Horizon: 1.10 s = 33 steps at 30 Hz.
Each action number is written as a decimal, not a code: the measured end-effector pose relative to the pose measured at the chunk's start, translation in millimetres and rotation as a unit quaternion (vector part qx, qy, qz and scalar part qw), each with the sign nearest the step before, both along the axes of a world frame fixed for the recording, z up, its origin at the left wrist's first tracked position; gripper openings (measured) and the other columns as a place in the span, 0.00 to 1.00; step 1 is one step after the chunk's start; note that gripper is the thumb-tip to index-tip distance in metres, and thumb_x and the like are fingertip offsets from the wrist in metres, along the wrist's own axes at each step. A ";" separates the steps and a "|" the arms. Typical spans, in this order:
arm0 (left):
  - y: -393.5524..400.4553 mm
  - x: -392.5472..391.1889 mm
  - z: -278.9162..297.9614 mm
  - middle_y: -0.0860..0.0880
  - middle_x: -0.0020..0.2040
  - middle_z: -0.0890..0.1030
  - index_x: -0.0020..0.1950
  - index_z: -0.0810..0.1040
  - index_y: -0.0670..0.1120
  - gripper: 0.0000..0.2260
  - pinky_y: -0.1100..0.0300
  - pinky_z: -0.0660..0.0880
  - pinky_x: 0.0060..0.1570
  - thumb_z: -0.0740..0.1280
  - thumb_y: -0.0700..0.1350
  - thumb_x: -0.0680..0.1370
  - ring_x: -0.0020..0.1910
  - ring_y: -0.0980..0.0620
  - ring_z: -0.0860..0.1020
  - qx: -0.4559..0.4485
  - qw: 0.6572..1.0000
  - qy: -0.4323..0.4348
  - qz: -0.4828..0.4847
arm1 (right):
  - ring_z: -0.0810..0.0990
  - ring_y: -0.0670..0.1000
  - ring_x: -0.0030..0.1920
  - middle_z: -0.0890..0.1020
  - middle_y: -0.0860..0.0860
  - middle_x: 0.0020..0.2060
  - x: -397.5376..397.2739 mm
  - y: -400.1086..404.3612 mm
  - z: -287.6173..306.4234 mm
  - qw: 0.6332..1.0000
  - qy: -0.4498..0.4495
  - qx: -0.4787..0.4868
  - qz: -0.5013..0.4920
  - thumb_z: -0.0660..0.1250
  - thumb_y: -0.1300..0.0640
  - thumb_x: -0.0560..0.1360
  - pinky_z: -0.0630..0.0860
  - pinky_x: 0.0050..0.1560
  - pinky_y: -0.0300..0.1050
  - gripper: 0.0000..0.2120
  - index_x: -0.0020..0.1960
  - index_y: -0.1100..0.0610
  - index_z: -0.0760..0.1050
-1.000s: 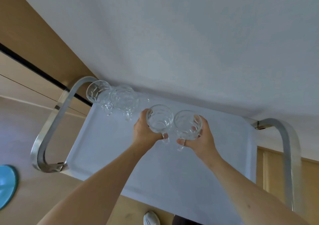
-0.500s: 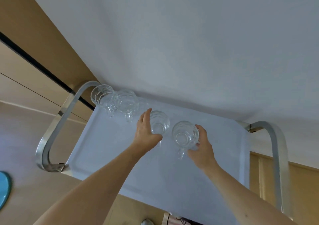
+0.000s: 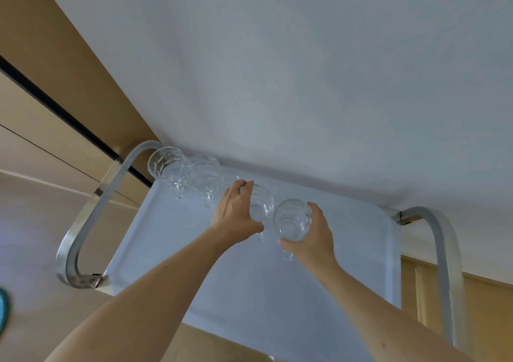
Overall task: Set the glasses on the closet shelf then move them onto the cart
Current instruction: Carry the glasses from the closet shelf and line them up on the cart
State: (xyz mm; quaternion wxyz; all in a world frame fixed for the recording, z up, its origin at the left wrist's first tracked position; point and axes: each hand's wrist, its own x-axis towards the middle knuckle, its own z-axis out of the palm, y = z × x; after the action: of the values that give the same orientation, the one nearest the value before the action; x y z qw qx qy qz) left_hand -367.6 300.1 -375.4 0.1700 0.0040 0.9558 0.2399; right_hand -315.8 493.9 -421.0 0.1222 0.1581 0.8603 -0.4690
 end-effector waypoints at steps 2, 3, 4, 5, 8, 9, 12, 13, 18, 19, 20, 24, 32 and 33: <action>-0.6 -9.3 0.9 0.50 0.77 0.60 0.81 0.59 0.47 0.46 0.61 0.66 0.62 0.78 0.48 0.67 0.74 0.47 0.64 -0.011 1.000 0.003 0.000 | 0.74 0.51 0.64 0.73 0.46 0.66 -9.6 -3.5 -0.7 1.000 0.004 -0.003 0.001 0.81 0.49 0.58 0.75 0.61 0.51 0.48 0.73 0.47 0.62; -1.4 -14.0 1.7 0.50 0.77 0.60 0.81 0.59 0.47 0.46 0.61 0.66 0.61 0.78 0.48 0.68 0.73 0.47 0.64 -0.016 1.000 0.005 0.003 | 0.75 0.51 0.64 0.73 0.47 0.66 -14.7 -5.2 -0.7 1.000 0.005 -0.004 0.002 0.81 0.49 0.58 0.75 0.60 0.50 0.48 0.73 0.47 0.62; -2.5 -18.5 2.7 0.50 0.77 0.61 0.80 0.59 0.47 0.45 0.60 0.67 0.60 0.78 0.49 0.68 0.73 0.47 0.65 -0.022 1.000 0.009 0.007 | 0.75 0.51 0.64 0.73 0.47 0.66 -19.8 -7.0 -0.7 1.000 0.006 -0.003 0.005 0.82 0.49 0.58 0.74 0.60 0.49 0.48 0.73 0.48 0.62; -4.2 -23.6 2.8 0.51 0.77 0.61 0.80 0.60 0.47 0.45 0.59 0.68 0.59 0.78 0.49 0.68 0.72 0.47 0.66 -0.027 0.999 0.013 0.011 | 0.74 0.51 0.64 0.73 0.47 0.66 -25.4 -9.1 -0.9 1.000 0.008 -0.003 0.008 0.82 0.50 0.59 0.74 0.60 0.48 0.49 0.74 0.49 0.62; -10.4 -34.8 2.9 0.50 0.75 0.64 0.78 0.62 0.47 0.43 0.57 0.69 0.59 0.79 0.50 0.67 0.70 0.46 0.68 -0.035 0.999 0.025 0.029 | 0.74 0.51 0.64 0.73 0.47 0.66 -40.0 -14.8 -1.7 1.000 0.014 -0.008 0.009 0.82 0.52 0.60 0.73 0.60 0.47 0.49 0.75 0.49 0.62; -12.3 -37.3 2.9 0.50 0.74 0.65 0.78 0.63 0.46 0.43 0.57 0.69 0.59 0.79 0.51 0.67 0.70 0.46 0.69 -0.038 0.998 0.029 0.032 | 0.74 0.51 0.64 0.73 0.47 0.65 -44.1 -16.8 -1.9 1.000 0.015 -0.007 0.009 0.82 0.52 0.60 0.73 0.59 0.47 0.48 0.74 0.49 0.62; -16.1 -44.1 1.8 0.50 0.73 0.66 0.77 0.64 0.46 0.42 0.58 0.69 0.60 0.78 0.51 0.67 0.70 0.47 0.68 -0.049 0.998 0.045 0.021 | 0.75 0.50 0.62 0.74 0.46 0.63 -55.5 -23.0 -4.1 1.000 0.015 -0.006 0.005 0.82 0.51 0.58 0.74 0.57 0.47 0.47 0.72 0.48 0.64; -16.7 -45.9 1.9 0.50 0.73 0.67 0.77 0.64 0.46 0.41 0.58 0.68 0.62 0.78 0.52 0.67 0.71 0.47 0.67 -0.053 0.997 0.051 0.014 | 0.75 0.50 0.63 0.74 0.46 0.64 -58.5 -24.4 -4.1 1.000 0.015 -0.007 0.002 0.81 0.50 0.58 0.75 0.58 0.49 0.47 0.73 0.47 0.64; -22.2 -55.3 1.7 0.49 0.73 0.69 0.76 0.66 0.45 0.41 0.57 0.63 0.69 0.78 0.56 0.67 0.73 0.47 0.64 -0.083 0.994 0.075 0.006 | 0.73 0.50 0.67 0.73 0.47 0.68 -70.5 -27.4 -4.2 1.000 0.019 -0.003 0.006 0.82 0.50 0.58 0.74 0.63 0.50 0.50 0.75 0.48 0.62; -23.5 -56.1 1.3 0.49 0.73 0.69 0.76 0.66 0.45 0.42 0.56 0.63 0.70 0.78 0.56 0.67 0.73 0.47 0.64 -0.083 0.994 0.074 0.010 | 0.73 0.51 0.67 0.73 0.47 0.68 -72.1 -28.1 -3.9 1.000 0.020 -0.002 0.008 0.82 0.50 0.58 0.74 0.63 0.51 0.50 0.75 0.48 0.61; -25.2 -56.6 0.5 0.49 0.73 0.68 0.76 0.66 0.45 0.42 0.56 0.63 0.70 0.78 0.56 0.67 0.73 0.46 0.63 -0.081 0.994 0.071 0.013 | 0.73 0.51 0.68 0.72 0.47 0.69 -73.7 -29.3 -3.9 1.000 0.020 -0.002 0.010 0.82 0.50 0.58 0.74 0.64 0.51 0.51 0.76 0.48 0.61; -29.4 -55.8 -1.9 0.47 0.75 0.66 0.78 0.63 0.45 0.44 0.54 0.64 0.72 0.78 0.57 0.67 0.75 0.46 0.61 -0.071 0.996 0.060 0.012 | 0.71 0.51 0.70 0.71 0.48 0.71 -77.1 -30.9 -2.8 1.000 0.018 -0.004 0.019 0.83 0.52 0.60 0.72 0.66 0.50 0.52 0.77 0.48 0.59; -26.2 -54.2 2.5 0.47 0.69 0.68 0.69 0.69 0.44 0.36 0.55 0.70 0.64 0.79 0.54 0.66 0.69 0.46 0.63 -0.075 0.996 0.044 0.000 | 0.71 0.52 0.70 0.72 0.51 0.70 -73.5 -28.0 1.4 1.000 0.013 -0.003 0.003 0.83 0.54 0.59 0.71 0.63 0.46 0.53 0.78 0.50 0.60; -26.4 -54.1 3.0 0.47 0.69 0.68 0.69 0.69 0.44 0.36 0.55 0.70 0.63 0.79 0.54 0.66 0.69 0.46 0.63 -0.076 0.996 0.042 0.001 | 0.71 0.52 0.69 0.72 0.51 0.70 -72.6 -27.5 1.7 1.000 0.012 -0.001 0.001 0.83 0.54 0.59 0.71 0.62 0.46 0.53 0.78 0.50 0.60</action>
State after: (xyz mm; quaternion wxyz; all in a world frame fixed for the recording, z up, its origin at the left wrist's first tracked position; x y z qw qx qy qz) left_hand -421.7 273.7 -372.5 0.1289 0.0001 0.9776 0.1666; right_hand -388.3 466.4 -419.3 0.1128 0.1515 0.8611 -0.4720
